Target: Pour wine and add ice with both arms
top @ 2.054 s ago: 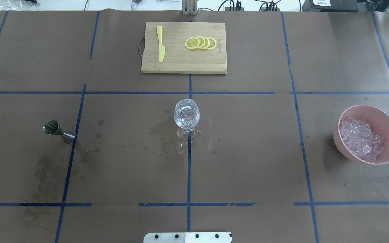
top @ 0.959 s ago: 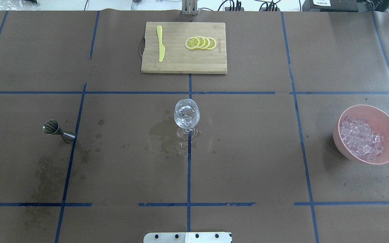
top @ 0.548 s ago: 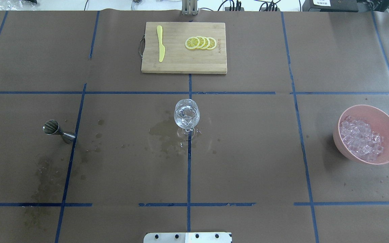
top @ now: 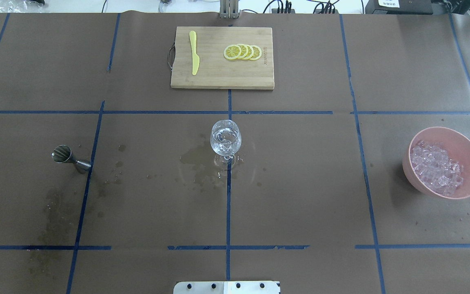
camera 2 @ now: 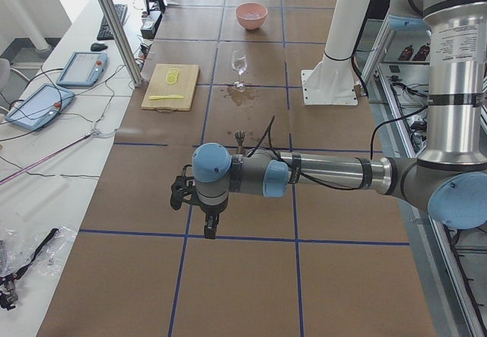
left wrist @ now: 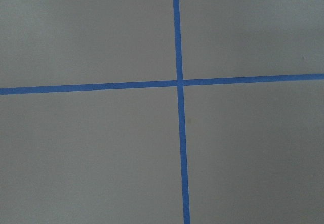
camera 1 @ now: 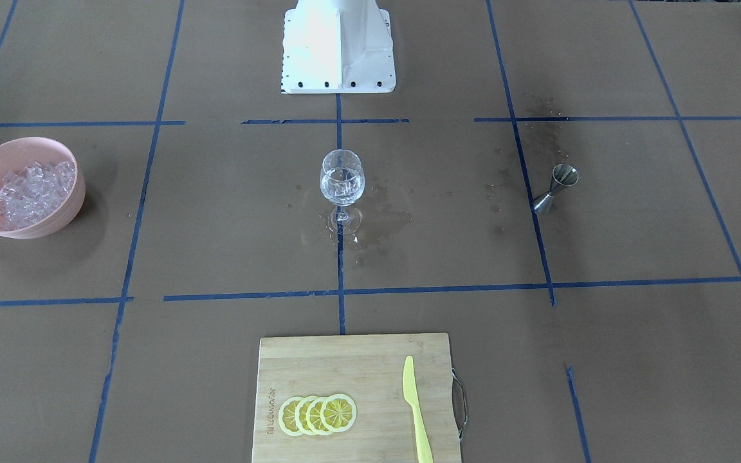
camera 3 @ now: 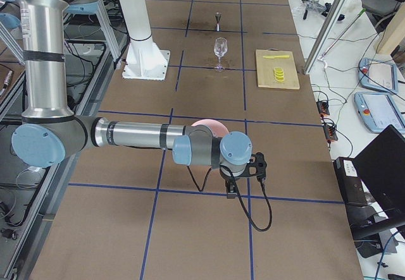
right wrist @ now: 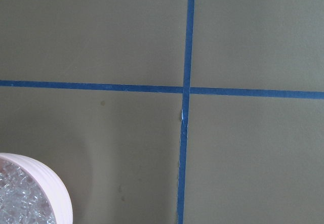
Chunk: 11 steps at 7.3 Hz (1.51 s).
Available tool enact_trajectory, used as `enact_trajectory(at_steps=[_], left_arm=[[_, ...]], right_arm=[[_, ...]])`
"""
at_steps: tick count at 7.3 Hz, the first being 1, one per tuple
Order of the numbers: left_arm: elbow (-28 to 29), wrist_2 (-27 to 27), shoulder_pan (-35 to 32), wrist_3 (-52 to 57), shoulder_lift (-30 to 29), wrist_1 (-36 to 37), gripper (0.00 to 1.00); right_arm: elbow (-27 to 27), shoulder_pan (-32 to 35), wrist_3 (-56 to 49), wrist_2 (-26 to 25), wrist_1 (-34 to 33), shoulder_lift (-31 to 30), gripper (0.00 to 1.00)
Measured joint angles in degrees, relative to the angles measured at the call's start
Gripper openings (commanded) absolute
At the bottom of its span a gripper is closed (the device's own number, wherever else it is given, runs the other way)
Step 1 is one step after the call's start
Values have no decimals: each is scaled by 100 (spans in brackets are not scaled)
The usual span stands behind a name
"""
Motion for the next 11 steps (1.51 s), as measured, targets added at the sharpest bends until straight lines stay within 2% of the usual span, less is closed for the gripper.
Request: enact_trajectory(at_steps=[6, 11], left_arm=[[17, -6, 1, -4, 3, -117, 100], [26, -4, 1, 7, 7, -119, 100]], right_arm=[[243, 1, 584, -91, 19, -29, 100], [289, -8, 637, -157, 57, -42, 100]])
